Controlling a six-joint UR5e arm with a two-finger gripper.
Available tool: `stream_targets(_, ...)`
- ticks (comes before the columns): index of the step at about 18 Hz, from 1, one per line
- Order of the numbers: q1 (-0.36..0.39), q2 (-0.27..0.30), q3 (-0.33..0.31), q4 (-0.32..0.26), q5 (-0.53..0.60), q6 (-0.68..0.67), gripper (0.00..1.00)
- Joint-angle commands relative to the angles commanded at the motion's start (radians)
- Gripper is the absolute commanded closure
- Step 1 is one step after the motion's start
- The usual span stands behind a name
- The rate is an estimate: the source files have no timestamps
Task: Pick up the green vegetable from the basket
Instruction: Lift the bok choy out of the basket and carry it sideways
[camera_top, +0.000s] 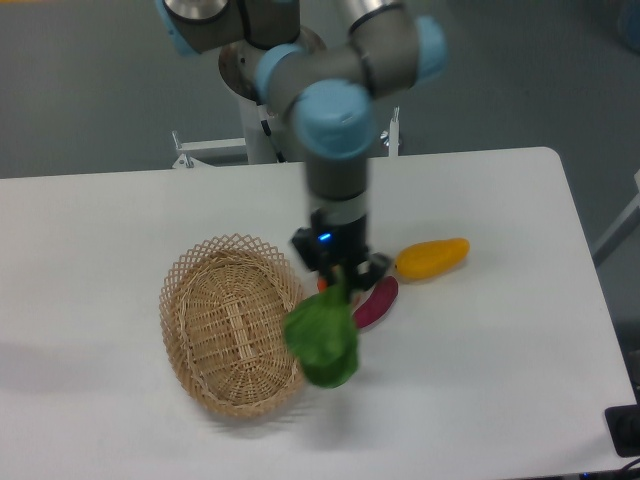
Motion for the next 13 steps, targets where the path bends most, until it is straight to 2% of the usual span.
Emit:
stream_targets(2,0.051,0.002,0.018,-0.037,0.000,0.106,0.64)
stream_targets(4,0.091,0.002,0.034,-0.045,0.000,0.178,0.64)
stream_targets(9,0.158,-0.012,0.087,-0.048,-0.002,0.259,0.64)
stream_targets(13,0.183,-0.035,0.121,-0.049,0.003,0.324,0.64)
